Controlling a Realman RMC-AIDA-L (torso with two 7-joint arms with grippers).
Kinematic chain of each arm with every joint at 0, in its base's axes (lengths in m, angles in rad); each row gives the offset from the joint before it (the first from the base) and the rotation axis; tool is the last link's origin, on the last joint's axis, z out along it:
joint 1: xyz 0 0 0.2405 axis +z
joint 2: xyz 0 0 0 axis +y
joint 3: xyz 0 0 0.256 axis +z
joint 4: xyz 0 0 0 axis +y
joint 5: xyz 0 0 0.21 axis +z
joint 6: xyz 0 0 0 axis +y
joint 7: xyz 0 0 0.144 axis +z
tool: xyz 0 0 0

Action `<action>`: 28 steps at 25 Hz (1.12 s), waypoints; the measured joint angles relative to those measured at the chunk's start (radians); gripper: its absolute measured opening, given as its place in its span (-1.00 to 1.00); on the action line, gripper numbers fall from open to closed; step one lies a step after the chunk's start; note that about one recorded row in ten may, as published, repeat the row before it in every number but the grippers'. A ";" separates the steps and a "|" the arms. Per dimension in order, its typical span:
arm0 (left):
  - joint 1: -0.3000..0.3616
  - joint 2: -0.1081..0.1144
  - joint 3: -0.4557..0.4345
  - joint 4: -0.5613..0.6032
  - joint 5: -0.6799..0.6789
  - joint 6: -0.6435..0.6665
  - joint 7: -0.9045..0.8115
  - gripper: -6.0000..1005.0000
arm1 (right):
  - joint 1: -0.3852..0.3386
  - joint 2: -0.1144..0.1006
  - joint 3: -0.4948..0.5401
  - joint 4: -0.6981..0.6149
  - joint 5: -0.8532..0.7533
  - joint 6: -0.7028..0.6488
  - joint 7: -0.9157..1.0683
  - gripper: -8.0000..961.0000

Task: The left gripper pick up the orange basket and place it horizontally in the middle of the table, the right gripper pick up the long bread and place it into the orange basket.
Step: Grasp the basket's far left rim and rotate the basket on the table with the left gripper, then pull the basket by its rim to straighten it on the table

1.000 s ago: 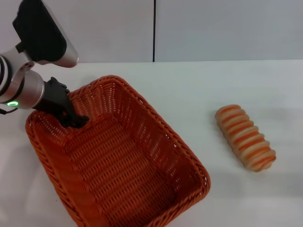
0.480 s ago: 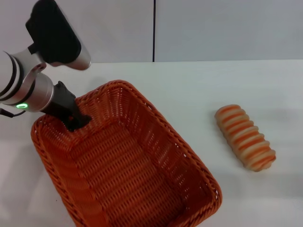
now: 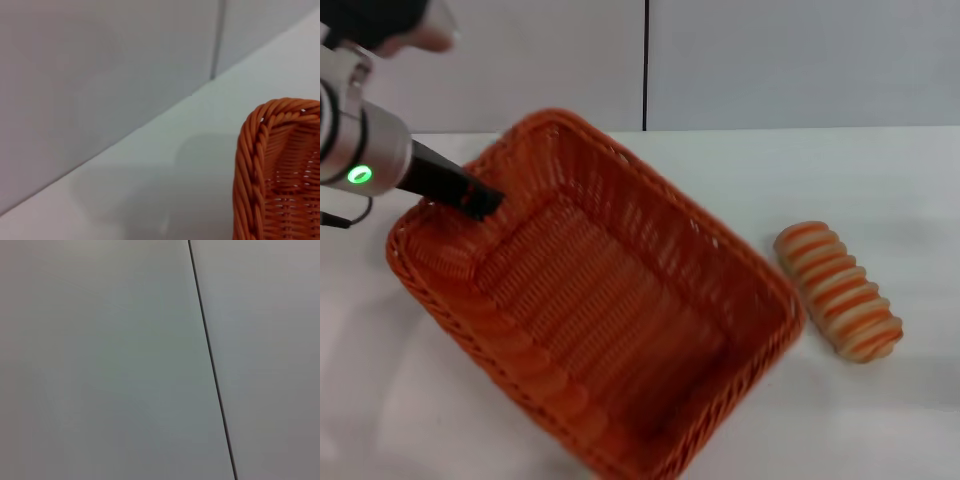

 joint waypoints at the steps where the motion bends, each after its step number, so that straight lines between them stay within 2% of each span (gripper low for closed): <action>1: 0.002 0.000 -0.012 0.000 0.000 0.001 -0.014 -0.56 | 0.003 -0.001 0.003 -0.006 0.000 0.002 0.000 0.25; 9: 0.063 0.003 -0.100 0.025 0.008 -0.007 -0.104 -0.57 | 0.011 -0.006 0.018 -0.060 -0.002 0.021 0.054 0.25; 13: 0.122 0.004 -0.124 0.045 0.004 -0.010 -0.133 -0.59 | 0.038 -0.023 0.010 -0.064 -0.017 0.054 0.070 0.25; 19: 0.286 -0.005 -0.125 0.158 -0.093 -0.056 -0.146 -0.67 | 0.064 -0.031 0.008 -0.054 -0.025 0.088 0.076 0.25; 23: 0.405 -0.004 -0.109 0.177 -0.186 -0.106 -0.147 -0.69 | 0.071 -0.032 -0.001 -0.057 -0.027 0.090 0.078 0.25; 24: 0.405 -0.004 -0.109 0.177 -0.186 -0.106 -0.147 -0.69 | 0.071 -0.032 -0.004 -0.059 -0.027 0.089 0.078 0.25; 28: 0.483 -0.002 -0.063 0.194 -0.214 -0.147 -0.148 -0.70 | 0.064 -0.024 -0.009 -0.068 -0.028 0.084 0.078 0.25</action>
